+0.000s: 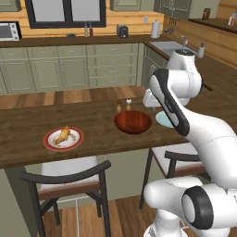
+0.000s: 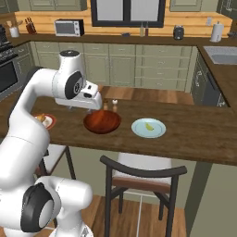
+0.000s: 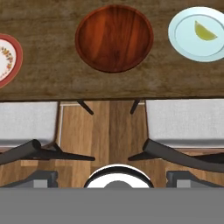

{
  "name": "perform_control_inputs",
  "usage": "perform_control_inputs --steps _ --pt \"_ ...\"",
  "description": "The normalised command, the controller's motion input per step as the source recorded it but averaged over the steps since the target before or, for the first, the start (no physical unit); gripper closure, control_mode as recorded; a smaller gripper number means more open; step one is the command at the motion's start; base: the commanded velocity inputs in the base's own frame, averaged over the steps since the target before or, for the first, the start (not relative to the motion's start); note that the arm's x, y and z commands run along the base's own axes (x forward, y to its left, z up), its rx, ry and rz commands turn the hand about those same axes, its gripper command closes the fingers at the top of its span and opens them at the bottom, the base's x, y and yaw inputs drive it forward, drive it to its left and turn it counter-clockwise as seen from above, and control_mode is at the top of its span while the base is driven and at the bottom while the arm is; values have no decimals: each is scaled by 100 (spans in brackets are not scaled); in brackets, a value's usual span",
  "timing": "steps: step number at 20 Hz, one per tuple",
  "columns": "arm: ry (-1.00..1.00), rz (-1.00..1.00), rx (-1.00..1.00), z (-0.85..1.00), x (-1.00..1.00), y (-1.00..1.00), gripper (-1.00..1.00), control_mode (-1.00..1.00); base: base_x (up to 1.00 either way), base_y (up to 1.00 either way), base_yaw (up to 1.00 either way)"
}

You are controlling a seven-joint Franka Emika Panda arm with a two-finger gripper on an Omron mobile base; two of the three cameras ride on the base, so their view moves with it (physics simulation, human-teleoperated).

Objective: Pick the chicken drumstick and lemon wedge from their plates and place them in the bowl. Then put the bowl in the fridge.

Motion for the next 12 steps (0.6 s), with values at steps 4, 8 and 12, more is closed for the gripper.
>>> perform_control_inputs --steps 4,8,12 --pt "0 0 0 0 0 0 -100 100 47 0 0" --pt "0 0 0 0 46 -29 -100 -100 14 0 0" --pt "6 4 0 0 90 -76 -100 -100 0 0 0"
